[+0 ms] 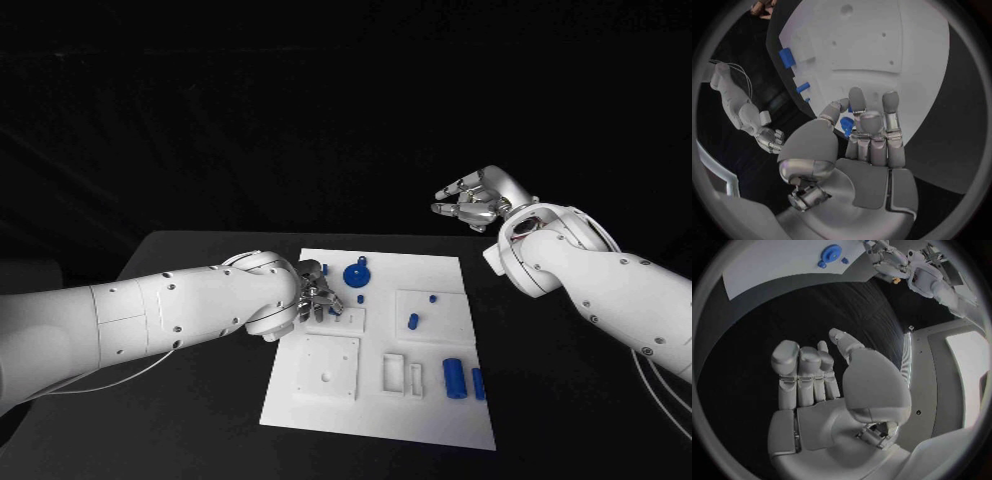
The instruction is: Assemble the parts on the task board
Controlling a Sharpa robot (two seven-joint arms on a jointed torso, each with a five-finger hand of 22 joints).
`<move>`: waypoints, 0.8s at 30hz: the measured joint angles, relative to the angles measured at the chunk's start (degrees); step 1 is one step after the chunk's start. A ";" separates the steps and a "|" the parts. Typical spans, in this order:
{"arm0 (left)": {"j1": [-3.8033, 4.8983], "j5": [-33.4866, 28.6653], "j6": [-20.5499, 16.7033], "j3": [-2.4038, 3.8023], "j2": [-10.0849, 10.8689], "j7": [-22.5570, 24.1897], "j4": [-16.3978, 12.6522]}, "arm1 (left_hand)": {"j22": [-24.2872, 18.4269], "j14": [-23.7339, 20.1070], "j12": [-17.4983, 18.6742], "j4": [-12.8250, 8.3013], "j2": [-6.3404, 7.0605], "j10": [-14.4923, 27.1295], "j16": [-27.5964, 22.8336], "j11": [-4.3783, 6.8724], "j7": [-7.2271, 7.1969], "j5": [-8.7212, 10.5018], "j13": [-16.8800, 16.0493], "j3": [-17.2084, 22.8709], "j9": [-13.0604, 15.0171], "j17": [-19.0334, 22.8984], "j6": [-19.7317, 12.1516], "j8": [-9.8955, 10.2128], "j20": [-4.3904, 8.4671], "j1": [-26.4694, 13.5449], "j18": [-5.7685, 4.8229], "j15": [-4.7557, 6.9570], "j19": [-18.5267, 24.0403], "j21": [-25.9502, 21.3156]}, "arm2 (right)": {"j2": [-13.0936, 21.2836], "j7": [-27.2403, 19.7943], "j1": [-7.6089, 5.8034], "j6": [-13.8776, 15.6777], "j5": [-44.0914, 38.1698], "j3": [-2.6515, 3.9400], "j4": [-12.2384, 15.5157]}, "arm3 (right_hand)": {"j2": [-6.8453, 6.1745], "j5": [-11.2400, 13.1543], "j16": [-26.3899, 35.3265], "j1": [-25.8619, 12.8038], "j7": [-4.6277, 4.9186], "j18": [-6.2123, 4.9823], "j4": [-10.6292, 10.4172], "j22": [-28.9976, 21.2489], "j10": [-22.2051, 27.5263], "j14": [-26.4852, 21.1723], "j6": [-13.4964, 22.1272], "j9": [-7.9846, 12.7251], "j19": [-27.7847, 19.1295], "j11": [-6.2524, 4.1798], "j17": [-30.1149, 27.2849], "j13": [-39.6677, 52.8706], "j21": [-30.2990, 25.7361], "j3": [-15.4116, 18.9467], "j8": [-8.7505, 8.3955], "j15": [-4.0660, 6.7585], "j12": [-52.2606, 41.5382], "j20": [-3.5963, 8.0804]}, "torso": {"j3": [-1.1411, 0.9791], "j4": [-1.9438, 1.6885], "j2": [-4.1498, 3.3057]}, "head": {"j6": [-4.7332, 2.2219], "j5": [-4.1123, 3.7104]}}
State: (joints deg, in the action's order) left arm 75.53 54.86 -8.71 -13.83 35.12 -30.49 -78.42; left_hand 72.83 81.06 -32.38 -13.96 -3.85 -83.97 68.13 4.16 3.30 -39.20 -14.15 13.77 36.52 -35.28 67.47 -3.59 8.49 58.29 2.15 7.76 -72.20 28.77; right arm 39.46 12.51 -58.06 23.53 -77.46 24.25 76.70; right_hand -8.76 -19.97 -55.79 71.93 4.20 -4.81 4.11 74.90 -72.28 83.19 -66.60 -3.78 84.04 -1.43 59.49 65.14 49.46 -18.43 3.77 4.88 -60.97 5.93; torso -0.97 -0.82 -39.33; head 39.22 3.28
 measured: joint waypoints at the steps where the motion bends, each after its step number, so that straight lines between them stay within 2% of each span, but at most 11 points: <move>1: 0.01 0.04 0.13 0.01 -0.01 -0.02 0.00 | 0.15 0.00 -0.12 0.10 0.00 0.00 0.22 0.00 0.00 0.00 0.00 0.10 0.00 -0.23 0.00 0.01 0.01 0.00 -0.38 0.00 -0.01 -0.17 | -0.01 0.01 0.00 -0.01 0.00 0.00 0.00 | 0.00 0.00 0.00 0.00 0.00 0.00 0.00 0.00 0.02 0.00 0.00 0.00 0.00 0.02 0.00 0.00 0.00 0.00 0.00 0.00 0.00 0.00 | 0.00 -0.01 0.00 | 0.01 0.00; 6: 0.06 0.38 0.82 0.06 -0.04 -0.10 -0.03 | 0.93 0.00 -0.54 0.15 0.00 0.01 0.92 0.01 0.00 0.02 -0.06 0.15 0.45 -1.29 0.00 0.11 0.01 0.00 -0.40 -0.01 -0.41 -0.55 | -0.05 0.03 0.00 -0.06 0.02 0.00 -0.03 | 0.00 0.00 0.00 0.00 0.00 0.00 0.00 0.00 0.21 0.00 0.00 0.00 0.00 0.21 0.00 -0.05 0.00 0.00 0.00 0.00 0.00 0.00 | 0.02 -0.01 0.00 | 0.07 -0.04; 13: 0.10 0.50 1.82 0.10 -0.04 -0.27 -0.20 | 1.63 0.25 -1.19 0.30 0.00 0.01 1.55 0.01 0.00 0.23 -0.26 0.30 2.54 -2.04 0.00 0.21 0.01 0.00 -0.41 0.09 -0.82 -0.84 | -0.05 0.07 0.00 -0.14 0.03 0.00 -0.08 | 0.00 -0.40 0.00 0.00 0.00 0.00 0.00 0.05 0.21 0.00 0.00 0.00 0.00 0.21 0.00 -0.05 0.00 0.00 0.00 0.00 0.00 0.00 | 0.03 -0.04 0.00 | 0.16 -0.05; 24: 0.15 0.61 2.95 0.15 0.02 -0.52 -0.43 | 2.03 0.34 -1.47 0.31 0.00 0.02 1.83 0.02 0.00 0.67 -0.32 0.30 3.01 -2.29 0.00 -0.03 0.01 0.00 -0.40 0.12 -0.81 -0.84 | -0.13 0.12 0.00 -0.32 0.04 0.00 -0.18 | 0.00 -0.40 0.00 0.00 0.00 0.00 0.00 0.04 0.20 0.00 0.00 0.00 0.00 0.20 0.00 -0.10 0.00 0.00 0.00 0.00 0.00 0.00 | 0.05 -0.05 0.00 | 0.31 -0.02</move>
State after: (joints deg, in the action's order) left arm 75.68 55.46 -5.76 -13.68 35.15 -31.01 -78.86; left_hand 74.86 81.41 -33.84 -13.65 -3.86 -83.95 69.96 4.18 3.30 -38.53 -14.47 14.07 39.53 -37.57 67.47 -3.61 8.50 58.29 1.74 7.87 -73.01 27.93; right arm 39.33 12.63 -58.06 23.21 -77.42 24.25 76.52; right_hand -8.76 -20.38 -55.79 71.94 4.19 -4.81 4.12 74.95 -72.08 83.19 -66.61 -3.78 84.03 -1.22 59.49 65.04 49.46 -18.43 3.77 4.88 -60.97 5.93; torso -0.91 -0.87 -39.33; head 39.52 3.26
